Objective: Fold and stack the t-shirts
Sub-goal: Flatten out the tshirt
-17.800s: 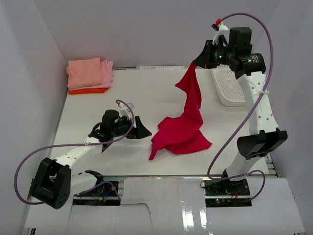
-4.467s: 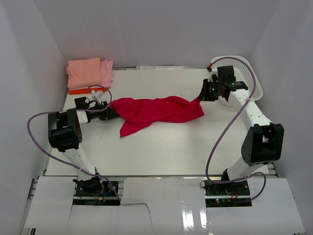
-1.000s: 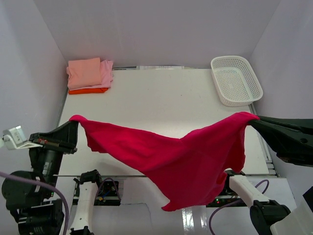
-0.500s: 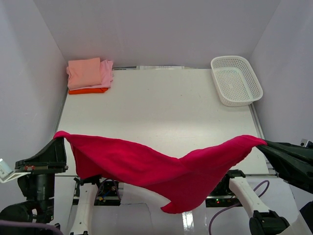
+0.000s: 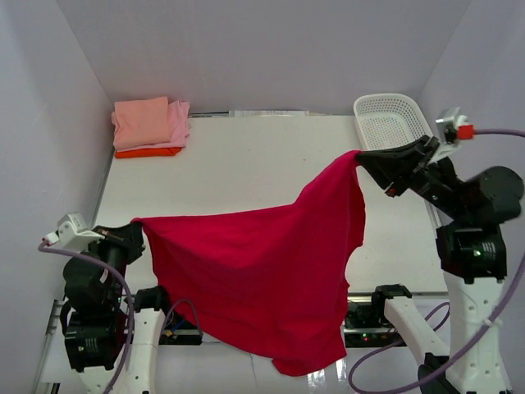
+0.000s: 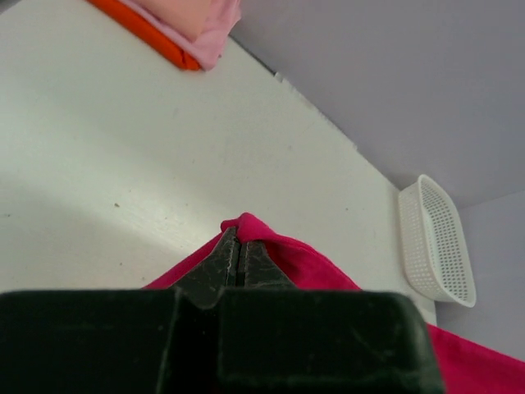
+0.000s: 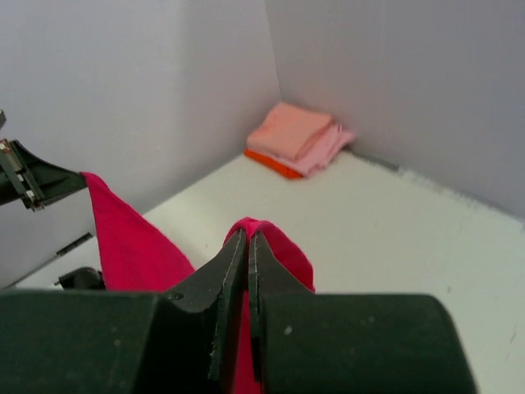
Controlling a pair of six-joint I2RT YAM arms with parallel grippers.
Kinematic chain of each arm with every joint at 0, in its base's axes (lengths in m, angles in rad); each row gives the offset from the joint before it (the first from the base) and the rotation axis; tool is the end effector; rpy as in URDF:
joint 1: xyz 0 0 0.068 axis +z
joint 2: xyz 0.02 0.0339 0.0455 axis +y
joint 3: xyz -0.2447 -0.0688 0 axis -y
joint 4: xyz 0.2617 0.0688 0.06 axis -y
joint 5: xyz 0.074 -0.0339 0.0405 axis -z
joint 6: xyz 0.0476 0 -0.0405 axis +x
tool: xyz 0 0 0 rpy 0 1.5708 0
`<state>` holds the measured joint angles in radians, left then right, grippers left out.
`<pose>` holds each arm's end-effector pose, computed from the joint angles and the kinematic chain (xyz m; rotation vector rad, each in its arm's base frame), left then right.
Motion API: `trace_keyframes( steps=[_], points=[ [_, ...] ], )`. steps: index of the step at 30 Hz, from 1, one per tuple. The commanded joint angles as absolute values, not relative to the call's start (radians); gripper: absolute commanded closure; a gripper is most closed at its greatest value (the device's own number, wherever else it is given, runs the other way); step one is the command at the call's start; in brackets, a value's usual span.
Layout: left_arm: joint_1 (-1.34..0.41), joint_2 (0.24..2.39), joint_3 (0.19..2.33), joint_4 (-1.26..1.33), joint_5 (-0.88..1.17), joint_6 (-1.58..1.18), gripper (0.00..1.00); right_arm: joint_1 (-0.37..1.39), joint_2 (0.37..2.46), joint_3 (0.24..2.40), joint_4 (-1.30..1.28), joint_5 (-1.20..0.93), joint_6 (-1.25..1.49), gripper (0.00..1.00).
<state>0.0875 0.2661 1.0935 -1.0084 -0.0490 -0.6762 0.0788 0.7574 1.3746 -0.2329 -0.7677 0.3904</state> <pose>0.0361 0.0055 0.3892 -0.6920 1.6264 -0.3859 0.1183 0.0425 0.5226 -0.5043 1.2485 0.8520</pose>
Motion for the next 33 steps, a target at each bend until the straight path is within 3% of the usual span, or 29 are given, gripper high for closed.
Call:
trace_keyframes(
  steps=[1,7,13,21,33],
  points=[
    [0.084,0.278,0.987,-0.919,-0.058,-0.666,1.00,0.077,0.788,1.246,-0.192,-0.729,0.354,0.92],
    [0.084,0.360,0.777,-0.732,-0.002,-0.676,1.00,0.077,0.931,0.999,-0.079,-0.710,0.357,0.92],
    [0.084,0.510,0.600,-0.503,0.015,-0.736,1.00,0.081,1.109,0.913,0.098,-0.721,0.413,0.92],
    [0.078,0.912,0.594,-0.174,0.014,-0.755,1.00,0.086,1.460,1.078,0.129,-0.736,0.385,0.92],
    [0.045,1.523,0.845,0.054,-0.002,-0.701,1.00,0.149,2.061,1.518,0.020,-0.781,0.359,0.92]
  ],
)
